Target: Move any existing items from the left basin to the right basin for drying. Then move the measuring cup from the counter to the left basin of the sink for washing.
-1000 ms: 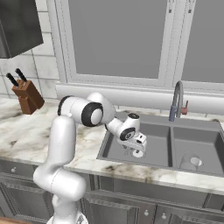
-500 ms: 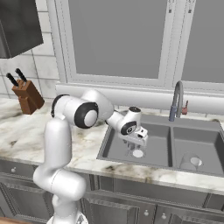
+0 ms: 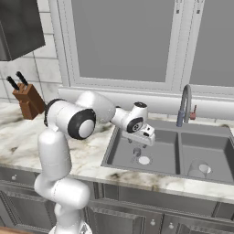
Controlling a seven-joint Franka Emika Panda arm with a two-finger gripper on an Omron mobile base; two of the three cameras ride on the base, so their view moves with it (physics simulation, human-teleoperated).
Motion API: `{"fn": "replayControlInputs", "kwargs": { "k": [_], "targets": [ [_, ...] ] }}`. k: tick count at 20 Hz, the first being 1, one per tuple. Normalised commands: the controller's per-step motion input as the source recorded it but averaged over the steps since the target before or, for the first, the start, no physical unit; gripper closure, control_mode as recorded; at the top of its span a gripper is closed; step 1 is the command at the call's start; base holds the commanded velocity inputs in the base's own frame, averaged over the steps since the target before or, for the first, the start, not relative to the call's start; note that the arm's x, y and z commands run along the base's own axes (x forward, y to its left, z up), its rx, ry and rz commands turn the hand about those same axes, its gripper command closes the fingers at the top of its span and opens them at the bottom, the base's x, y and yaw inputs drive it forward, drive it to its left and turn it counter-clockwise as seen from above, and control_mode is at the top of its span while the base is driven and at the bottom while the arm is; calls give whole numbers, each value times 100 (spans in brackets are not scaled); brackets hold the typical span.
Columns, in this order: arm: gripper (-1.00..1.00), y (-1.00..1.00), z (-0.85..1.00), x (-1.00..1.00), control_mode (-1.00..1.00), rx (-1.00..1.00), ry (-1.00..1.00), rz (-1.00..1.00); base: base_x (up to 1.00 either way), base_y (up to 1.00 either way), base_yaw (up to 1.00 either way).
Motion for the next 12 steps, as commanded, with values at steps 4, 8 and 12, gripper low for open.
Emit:
{"fn": "replayControlInputs", "kwargs": {
  "k": [4, 8, 12],
  "targets": [
    [-100, 11, 56, -32, -100, 0, 0, -5, 0, 0, 0],
    [-100, 12, 59, -35, -100, 0, 0, -6, 0, 0, 0],
    [-100, 11, 56, -43, -100, 0, 0, -5, 0, 0, 0]
  ]
}}
